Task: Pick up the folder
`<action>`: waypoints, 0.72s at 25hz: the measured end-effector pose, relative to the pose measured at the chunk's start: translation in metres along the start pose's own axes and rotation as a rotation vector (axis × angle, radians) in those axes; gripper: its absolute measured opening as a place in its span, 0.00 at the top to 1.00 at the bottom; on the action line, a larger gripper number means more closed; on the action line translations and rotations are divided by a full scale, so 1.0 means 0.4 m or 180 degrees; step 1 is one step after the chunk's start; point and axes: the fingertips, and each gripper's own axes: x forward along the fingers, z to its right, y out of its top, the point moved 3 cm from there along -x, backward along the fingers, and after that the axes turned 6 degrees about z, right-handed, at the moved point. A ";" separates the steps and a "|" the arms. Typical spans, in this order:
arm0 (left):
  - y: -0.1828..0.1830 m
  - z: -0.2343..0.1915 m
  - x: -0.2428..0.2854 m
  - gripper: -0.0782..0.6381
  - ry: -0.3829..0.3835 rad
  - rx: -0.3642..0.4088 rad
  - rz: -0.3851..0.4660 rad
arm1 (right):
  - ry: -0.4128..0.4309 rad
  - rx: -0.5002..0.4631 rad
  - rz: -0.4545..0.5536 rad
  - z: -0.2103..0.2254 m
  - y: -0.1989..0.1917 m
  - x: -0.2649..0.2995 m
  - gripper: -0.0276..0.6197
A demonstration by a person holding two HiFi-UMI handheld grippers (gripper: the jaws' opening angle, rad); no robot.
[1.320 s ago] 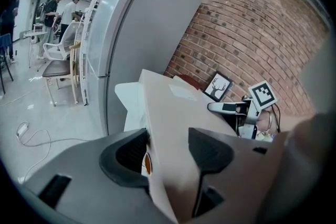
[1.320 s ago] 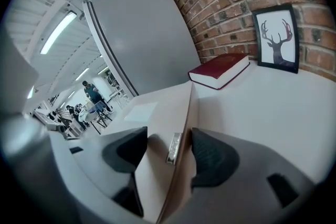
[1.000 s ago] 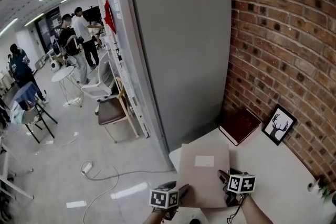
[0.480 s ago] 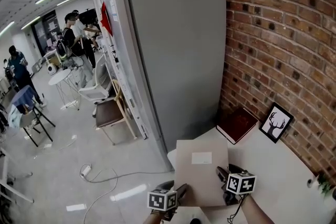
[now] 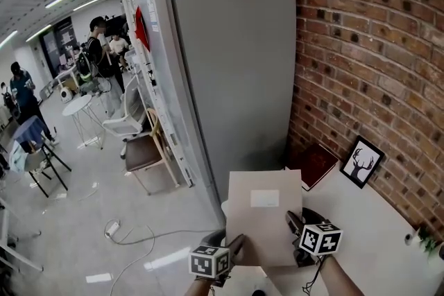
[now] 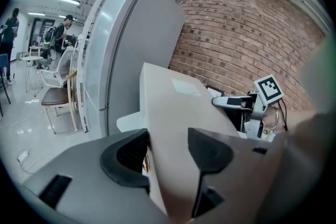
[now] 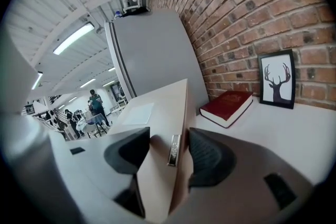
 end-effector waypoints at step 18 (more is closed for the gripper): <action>0.243 0.044 -0.093 0.55 -0.0008 0.0497 0.0780 | 0.0128 -0.0231 0.0732 -0.114 0.235 -0.073 0.60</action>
